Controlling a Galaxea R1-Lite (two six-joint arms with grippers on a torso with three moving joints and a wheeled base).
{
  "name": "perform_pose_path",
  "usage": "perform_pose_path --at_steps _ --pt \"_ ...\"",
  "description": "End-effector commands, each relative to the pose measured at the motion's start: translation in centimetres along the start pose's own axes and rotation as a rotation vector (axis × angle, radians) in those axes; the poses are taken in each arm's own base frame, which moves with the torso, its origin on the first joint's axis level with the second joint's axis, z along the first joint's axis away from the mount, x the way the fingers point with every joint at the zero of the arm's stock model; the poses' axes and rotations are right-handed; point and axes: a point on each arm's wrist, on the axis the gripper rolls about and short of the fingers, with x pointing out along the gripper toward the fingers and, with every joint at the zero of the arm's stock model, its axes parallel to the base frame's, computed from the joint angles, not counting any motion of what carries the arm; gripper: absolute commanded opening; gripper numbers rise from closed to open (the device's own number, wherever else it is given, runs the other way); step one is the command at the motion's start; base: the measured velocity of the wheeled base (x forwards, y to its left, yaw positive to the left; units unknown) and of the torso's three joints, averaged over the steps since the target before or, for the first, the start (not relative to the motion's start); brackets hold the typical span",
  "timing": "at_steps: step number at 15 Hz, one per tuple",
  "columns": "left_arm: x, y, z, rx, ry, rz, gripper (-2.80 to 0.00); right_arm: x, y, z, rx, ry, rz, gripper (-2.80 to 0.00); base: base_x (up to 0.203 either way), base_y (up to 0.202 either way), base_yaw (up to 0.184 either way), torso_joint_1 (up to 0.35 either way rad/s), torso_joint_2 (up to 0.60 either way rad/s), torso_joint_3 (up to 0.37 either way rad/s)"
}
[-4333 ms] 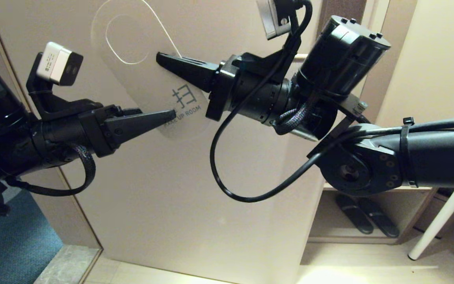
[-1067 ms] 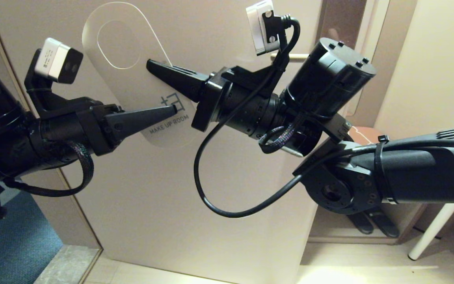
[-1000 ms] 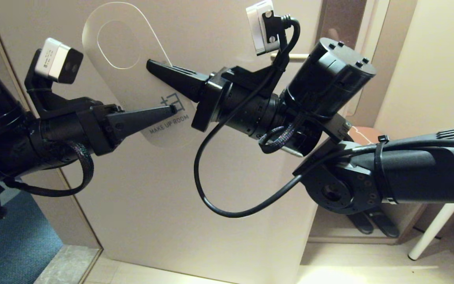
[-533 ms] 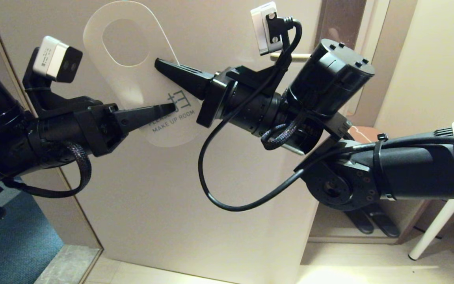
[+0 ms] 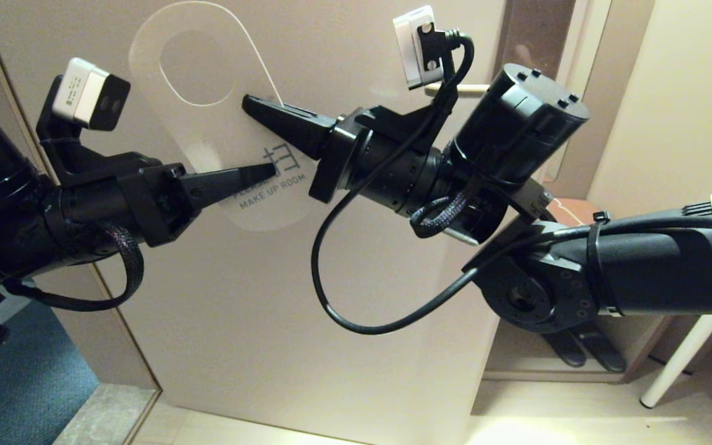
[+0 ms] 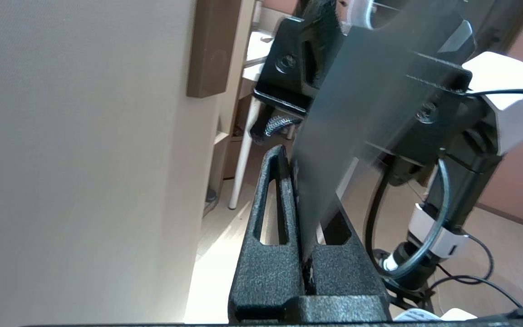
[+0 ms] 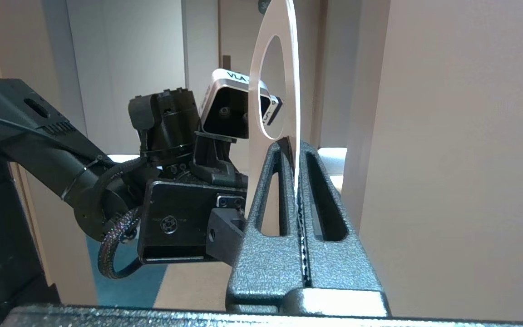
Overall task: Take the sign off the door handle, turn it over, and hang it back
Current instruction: Hand it to the other hand
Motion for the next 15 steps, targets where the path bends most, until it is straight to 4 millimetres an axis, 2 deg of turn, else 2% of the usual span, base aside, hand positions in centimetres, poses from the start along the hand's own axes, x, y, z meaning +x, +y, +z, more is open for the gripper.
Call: perform_pose_path --at_steps 1,6,15 --pt "0.0 0.0 0.0 0.000 0.000 -0.005 -2.80 -0.1 0.1 0.0 0.001 0.000 0.005 0.00 0.000 0.000 0.000 0.000 0.00 0.000" --pt "-0.2 -0.3 0.0 -0.001 -0.001 -0.006 -2.80 -0.1 0.1 0.5 -0.007 -0.014 0.003 0.00 0.000 0.000 0.000 0.000 0.00 0.000" --pt "-1.8 -2.4 0.0 0.017 -0.015 -0.006 -2.80 -1.7 -0.7 4.2 -0.069 -0.072 -0.042 0.00 0.000 0.000 0.000 0.000 0.00 0.000"
